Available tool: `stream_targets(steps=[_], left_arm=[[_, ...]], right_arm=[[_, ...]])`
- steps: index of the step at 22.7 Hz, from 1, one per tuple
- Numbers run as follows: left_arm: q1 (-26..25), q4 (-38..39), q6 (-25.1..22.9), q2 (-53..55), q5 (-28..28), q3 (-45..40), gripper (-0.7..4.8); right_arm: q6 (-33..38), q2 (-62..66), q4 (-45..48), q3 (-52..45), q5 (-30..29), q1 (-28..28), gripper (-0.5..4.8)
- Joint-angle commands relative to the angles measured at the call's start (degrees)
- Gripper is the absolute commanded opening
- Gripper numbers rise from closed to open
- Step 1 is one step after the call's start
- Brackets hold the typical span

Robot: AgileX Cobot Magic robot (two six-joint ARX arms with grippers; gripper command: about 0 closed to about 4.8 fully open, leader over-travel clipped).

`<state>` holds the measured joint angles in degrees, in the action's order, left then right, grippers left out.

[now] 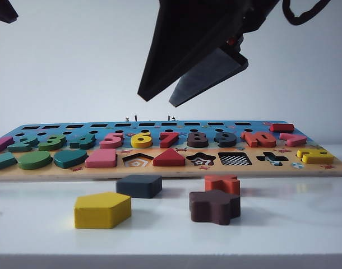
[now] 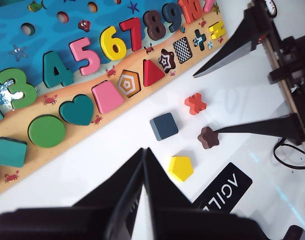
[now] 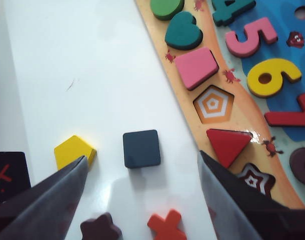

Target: Insert the cube into the slot.

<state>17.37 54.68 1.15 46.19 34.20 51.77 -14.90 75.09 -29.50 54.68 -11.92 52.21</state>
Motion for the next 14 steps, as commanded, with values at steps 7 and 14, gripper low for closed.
stream_targets(steps=[7,14], left_arm=[[-0.04,-0.90,-0.11,-0.07,0.31,0.26,0.17],[-0.04,-2.82,-0.26,-0.09,0.28,0.24,0.17]], right_arm=[[-3.37,6.99,2.14,0.24,-0.42,2.91,3.74],[-3.82,9.81,4.09,0.22,0.11,3.15,3.71]])
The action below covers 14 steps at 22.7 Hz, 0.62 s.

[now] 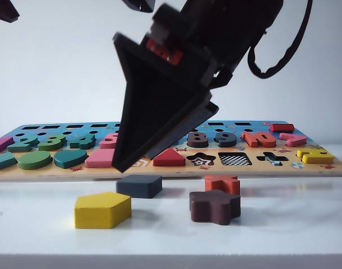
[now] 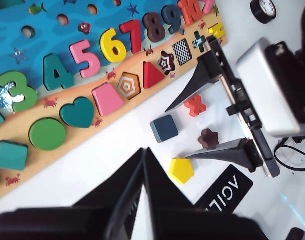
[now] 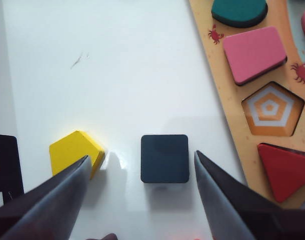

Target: Insert the cube into the slot.

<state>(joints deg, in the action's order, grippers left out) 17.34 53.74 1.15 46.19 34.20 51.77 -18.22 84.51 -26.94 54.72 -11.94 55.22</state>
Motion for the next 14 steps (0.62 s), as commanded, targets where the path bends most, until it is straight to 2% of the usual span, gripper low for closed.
stream_targets(steps=[1,14], left_arm=[[-0.04,-1.88,-0.28,-0.09,0.28,0.24,0.17],[-0.04,-1.53,-0.28,-0.11,0.28,0.24,0.17]], right_arm=[[-0.55,1.20,1.81,0.17,0.17,0.13,3.71],[-1.57,2.95,3.02,0.17,3.19,0.04,3.54]])
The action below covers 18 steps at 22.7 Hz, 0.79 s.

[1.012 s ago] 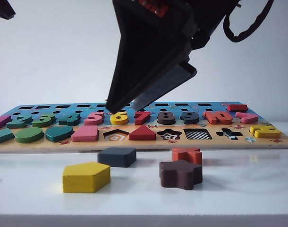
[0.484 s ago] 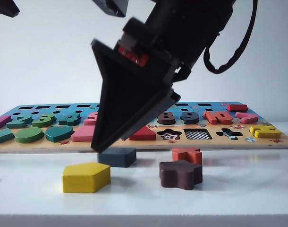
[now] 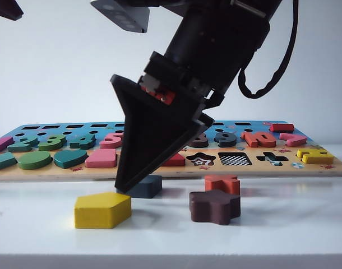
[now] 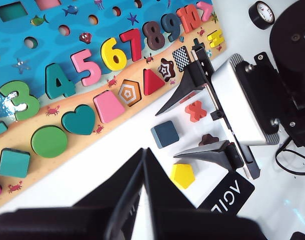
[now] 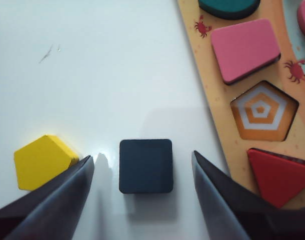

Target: Insert the cube into the slot.

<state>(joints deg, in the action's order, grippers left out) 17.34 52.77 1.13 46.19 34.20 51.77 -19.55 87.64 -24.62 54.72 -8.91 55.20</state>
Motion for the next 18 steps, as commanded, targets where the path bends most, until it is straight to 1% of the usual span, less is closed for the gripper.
stream_targets(steps=[1,6,8,11,18], left_arm=[[-0.04,-0.57,-0.24,-0.11,0.28,0.24,0.17],[-0.02,-0.57,-0.24,-0.13,0.28,0.24,0.17],[-0.02,-0.57,-0.24,-0.13,0.28,0.24,0.17],[-0.02,-0.57,-0.24,-0.13,0.28,0.24,0.17],[-0.02,-0.57,-0.24,-0.13,0.31,0.24,0.17]], right_arm=[[-0.24,-0.17,0.70,0.17,0.15,0.07,3.53],[-0.22,-0.09,0.76,0.17,0.15,0.02,3.45],[-0.24,-0.07,0.79,0.17,0.15,0.02,2.98],[-0.22,-0.07,0.79,0.17,0.13,0.02,2.69],[-0.17,0.04,0.81,0.15,0.09,0.02,2.69]])
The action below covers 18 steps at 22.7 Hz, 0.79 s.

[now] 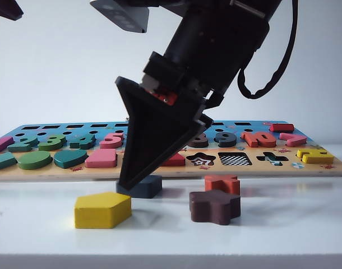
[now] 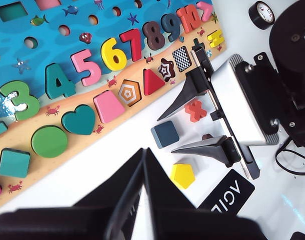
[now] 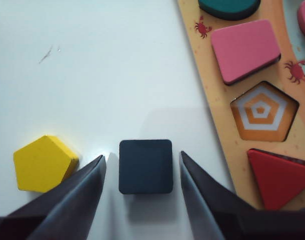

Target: Insert the cube into the slot.

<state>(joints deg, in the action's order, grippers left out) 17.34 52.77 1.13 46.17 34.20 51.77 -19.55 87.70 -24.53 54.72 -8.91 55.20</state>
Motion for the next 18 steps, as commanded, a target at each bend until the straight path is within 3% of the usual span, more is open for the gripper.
stream_targets(steps=[1,18], left_arm=[[-0.02,-0.57,-0.24,-0.11,0.28,0.24,0.17],[-0.02,-0.59,-0.22,-1.27,0.31,0.24,0.17]], right_arm=[[-0.17,0.07,0.70,0.15,0.07,0.02,2.69],[-0.20,1.25,0.72,0.07,-0.02,0.02,2.59]])
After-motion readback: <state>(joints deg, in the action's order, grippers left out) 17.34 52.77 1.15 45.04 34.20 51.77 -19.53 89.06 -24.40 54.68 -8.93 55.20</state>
